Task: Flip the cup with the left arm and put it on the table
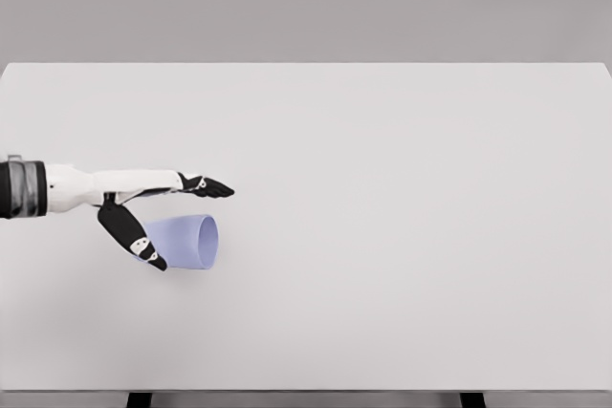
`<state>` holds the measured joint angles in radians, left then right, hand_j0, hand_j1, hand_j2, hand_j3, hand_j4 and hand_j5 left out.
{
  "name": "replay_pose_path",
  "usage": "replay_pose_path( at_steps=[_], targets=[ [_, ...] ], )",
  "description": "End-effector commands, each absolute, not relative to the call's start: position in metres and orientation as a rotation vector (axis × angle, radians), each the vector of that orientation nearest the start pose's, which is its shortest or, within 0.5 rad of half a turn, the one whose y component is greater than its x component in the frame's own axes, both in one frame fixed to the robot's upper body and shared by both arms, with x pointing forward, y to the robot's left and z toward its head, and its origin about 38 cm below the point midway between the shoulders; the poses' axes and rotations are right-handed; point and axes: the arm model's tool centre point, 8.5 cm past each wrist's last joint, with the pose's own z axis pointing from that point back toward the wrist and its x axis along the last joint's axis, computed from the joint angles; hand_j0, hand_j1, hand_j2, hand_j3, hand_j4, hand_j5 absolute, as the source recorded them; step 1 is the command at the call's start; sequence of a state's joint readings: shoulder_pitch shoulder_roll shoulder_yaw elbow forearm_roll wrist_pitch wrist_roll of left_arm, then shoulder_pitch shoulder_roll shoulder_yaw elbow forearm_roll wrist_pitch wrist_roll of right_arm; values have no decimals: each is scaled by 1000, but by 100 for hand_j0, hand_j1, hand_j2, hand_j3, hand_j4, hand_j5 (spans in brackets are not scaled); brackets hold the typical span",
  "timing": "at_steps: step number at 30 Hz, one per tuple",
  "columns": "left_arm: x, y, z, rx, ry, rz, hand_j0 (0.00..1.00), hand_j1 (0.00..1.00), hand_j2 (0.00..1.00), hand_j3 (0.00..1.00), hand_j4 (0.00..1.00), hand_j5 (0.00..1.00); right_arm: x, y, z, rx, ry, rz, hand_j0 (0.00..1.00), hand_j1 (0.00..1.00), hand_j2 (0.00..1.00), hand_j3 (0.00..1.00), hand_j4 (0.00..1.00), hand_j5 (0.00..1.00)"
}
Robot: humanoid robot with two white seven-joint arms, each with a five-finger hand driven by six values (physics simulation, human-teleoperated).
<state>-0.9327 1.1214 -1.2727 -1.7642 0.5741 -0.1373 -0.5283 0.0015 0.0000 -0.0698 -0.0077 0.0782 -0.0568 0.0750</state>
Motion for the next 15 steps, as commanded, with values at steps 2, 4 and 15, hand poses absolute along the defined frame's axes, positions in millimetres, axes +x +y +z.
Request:
replay_pose_path(
  at_steps=[2,4,15],
  targets=[
    [366,281,204,-347,-1158,-1568,100,100,100,100,100,100,8,-265,-262,-12,-62,14,100,100,100,100,100,100],
    [364,274,194,-341,-1160,-1579,100,100,100,100,100,100,8,-265,-262,-12,-62,13,100,100,100,100,100,100],
    [367,261,171,-200,-1188,-1607,100,100,100,100,100,100,8,-265,-262,-12,-62,13,100,100,100,100,100,100]
  ],
)
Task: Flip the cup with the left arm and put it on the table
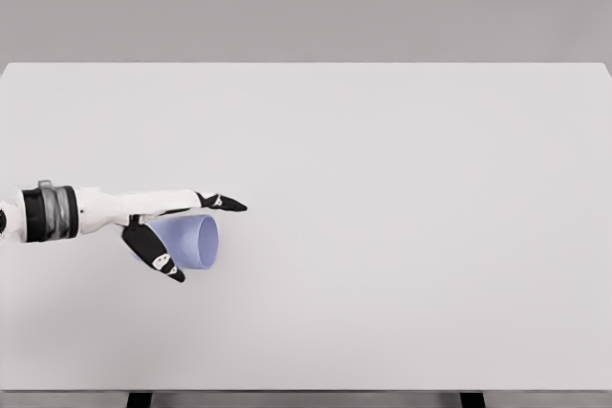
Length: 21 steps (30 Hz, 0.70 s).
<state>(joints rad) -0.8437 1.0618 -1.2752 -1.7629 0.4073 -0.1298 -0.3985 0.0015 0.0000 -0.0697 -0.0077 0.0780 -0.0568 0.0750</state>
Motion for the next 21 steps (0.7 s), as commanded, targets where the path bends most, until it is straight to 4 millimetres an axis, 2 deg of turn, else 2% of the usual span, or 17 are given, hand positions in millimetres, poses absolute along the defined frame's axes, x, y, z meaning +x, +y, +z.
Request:
replay_pose_path(
  at_steps=[1,10,12,16,19,21],
  targets=[
    [368,263,171,-171,-1189,-1599,100,100,100,100,100,100,7,-265,-262,-12,-60,14,100,100,100,100,100,100],
    [365,266,163,-129,-1168,-1636,100,100,100,100,100,100,8,-265,-262,-12,-62,14,100,100,100,100,100,100],
    [364,266,161,-135,-1161,-1637,86,86,86,86,86,86,8,-265,-262,-12,-62,13,100,100,100,100,100,100],
    [362,267,159,-143,-1156,-1636,66,66,66,66,66,66,8,-265,-262,-12,-62,14,100,100,100,100,100,100],
    [361,267,160,-151,-1160,-1642,55,55,55,55,55,55,8,-265,-262,-12,-62,14,100,100,100,100,100,100],
    [361,268,164,-158,-1183,-1649,55,55,55,55,55,55,8,-265,-262,-12,-62,14,100,100,100,100,100,100]
  ],
)
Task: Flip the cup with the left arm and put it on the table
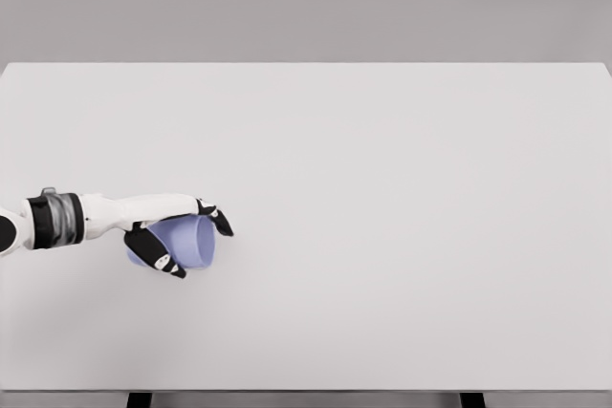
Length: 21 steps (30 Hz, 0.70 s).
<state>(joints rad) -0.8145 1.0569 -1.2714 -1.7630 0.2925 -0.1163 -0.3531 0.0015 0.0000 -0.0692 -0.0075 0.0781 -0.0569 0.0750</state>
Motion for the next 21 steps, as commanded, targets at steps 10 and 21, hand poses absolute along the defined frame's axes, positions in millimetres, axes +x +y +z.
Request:
replay_pose_path(
  at_steps=[10,21],
  targets=[
    [337,312,205,-446,-1386,-1663,56,56,56,56,56,56,8,-265,-262,-12,-62,13,100,100,100,100,100,100],
    [408,302,189,-658,-1730,-1029,60,60,60,60,60,60,8,-265,-262,-12,-62,14,100,100,100,100,100,100]
  ],
)
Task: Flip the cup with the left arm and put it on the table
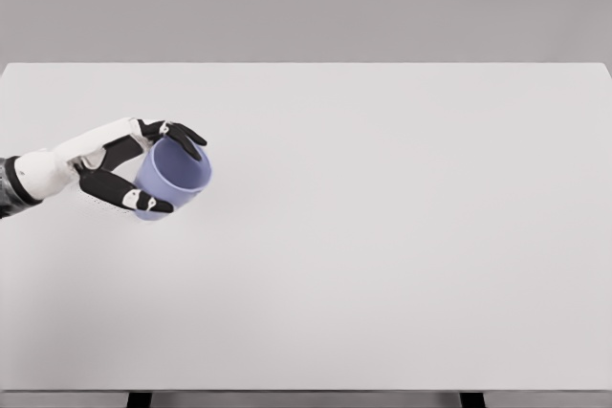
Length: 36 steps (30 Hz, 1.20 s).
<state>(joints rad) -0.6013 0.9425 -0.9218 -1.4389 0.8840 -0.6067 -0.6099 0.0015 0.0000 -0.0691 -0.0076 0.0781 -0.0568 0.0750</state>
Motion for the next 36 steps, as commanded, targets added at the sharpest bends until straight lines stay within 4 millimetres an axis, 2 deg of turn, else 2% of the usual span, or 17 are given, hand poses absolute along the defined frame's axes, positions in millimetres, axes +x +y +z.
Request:
replay_pose_path(
  at_steps=[1,3,6,10,12,17,22,23,24,25,36],
  targets=[
    [411,294,183,-673,-1737,-1011,61,61,61,61,61,61,8,-265,-262,-12,-63,14,100,100,100,100,100,100],
    [427,278,166,-690,-1761,-927,70,70,70,70,70,70,8,-265,-262,-12,-62,14,100,100,100,100,100,100],
    [437,264,136,-701,-1742,-836,72,72,72,72,72,72,7,-265,-262,-12,-61,13,100,100,100,100,100,100],
    [436,253,119,-710,-1717,-823,72,72,72,72,72,72,8,-265,-262,-12,-62,14,100,100,100,100,100,100],
    [432,244,102,-714,-1688,-819,72,72,72,72,72,72,8,-265,-262,-12,-62,14,100,100,100,100,100,100],
    [426,248,85,-709,-1670,-764,72,72,72,72,72,72,8,-265,-262,-12,-63,14,100,100,100,100,100,100],
    [422,263,84,-680,-1683,-727,76,76,76,76,76,76,8,-265,-262,-12,-62,14,100,100,100,100,100,100],
    [421,263,84,-683,-1684,-727,80,80,80,80,80,80,8,-265,-262,-12,-62,14,100,100,100,100,100,100],
    [421,263,85,-683,-1687,-728,93,93,93,93,93,93,8,-265,-262,-12,-62,14,100,100,100,100,100,100],
    [420,265,85,-679,-1685,-730,97,97,97,97,97,97,8,-265,-262,-12,-62,14,100,100,100,100,100,100],
    [415,264,87,-691,-1691,-737,100,100,100,100,100,100,8,-265,-262,-12,-62,14,100,100,100,100,100,100]
  ],
)
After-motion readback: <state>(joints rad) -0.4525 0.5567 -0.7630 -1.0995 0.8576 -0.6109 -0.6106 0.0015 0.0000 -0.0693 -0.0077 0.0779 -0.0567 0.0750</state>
